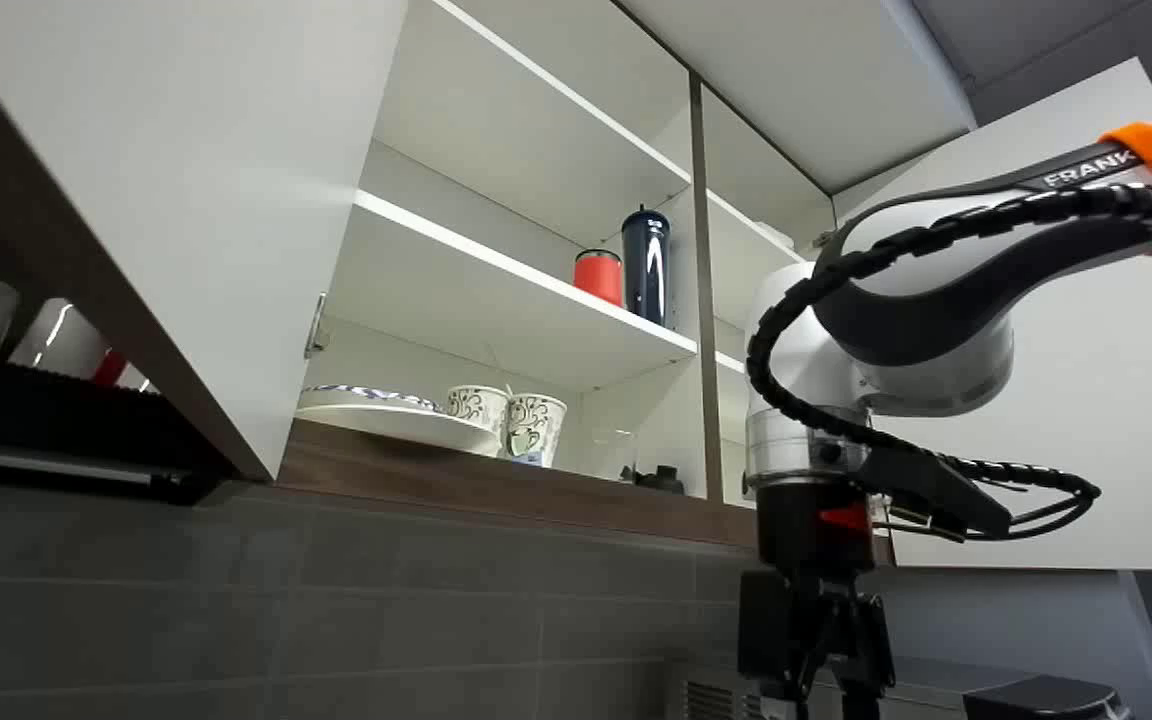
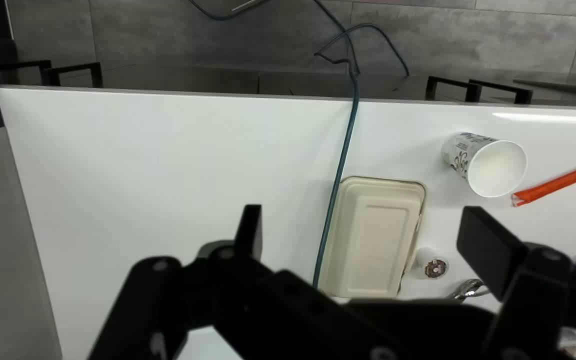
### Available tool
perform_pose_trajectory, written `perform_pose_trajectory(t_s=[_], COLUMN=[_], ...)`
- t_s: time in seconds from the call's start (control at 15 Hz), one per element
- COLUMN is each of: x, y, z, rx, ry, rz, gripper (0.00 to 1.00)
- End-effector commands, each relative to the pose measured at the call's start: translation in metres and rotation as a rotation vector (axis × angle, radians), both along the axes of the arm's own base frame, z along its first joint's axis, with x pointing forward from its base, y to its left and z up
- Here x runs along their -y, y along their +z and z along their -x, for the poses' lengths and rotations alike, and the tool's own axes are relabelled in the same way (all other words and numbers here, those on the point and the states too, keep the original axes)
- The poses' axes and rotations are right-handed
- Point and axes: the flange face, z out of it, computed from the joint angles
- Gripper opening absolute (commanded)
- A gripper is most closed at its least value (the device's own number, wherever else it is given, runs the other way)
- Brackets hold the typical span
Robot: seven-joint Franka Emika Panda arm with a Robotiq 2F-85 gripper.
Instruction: Pick up the cup from the cabinet and put it on the counter
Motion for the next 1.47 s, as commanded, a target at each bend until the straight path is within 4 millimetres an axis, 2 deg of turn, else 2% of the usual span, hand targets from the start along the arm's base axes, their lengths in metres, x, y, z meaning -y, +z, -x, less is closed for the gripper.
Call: perform_pose_trajectory(t_s=[0.0,0.33,0.53,0.8,0.93,1.0,1.13,1.33,1.4], x=[0.0,0.0,0.009,0.006,0.002,0.007,0.005,0.004,0.001], y=[0.001,0.001,0.002,0.038,0.055,0.04,0.054,0.055,0.067], z=[0.0,0.0,-0.038,-0.069,-0.074,-0.065,-0.07,-0.073,-0.07], rx=[-0.001,-0.001,-0.05,-0.067,-0.098,-0.049,-0.063,-0.066,-0.062], ry=[0.0,0.0,-0.197,-0.395,-0.434,-0.388,-0.411,-0.418,-0.403], rz=[0.0,0.0,-0.006,-0.076,-0.091,-0.074,-0.082,-0.084,-0.121], gripper=[1.0,1.0,1.0,1.0,1.0,1.0,1.0,1.0,1.0])
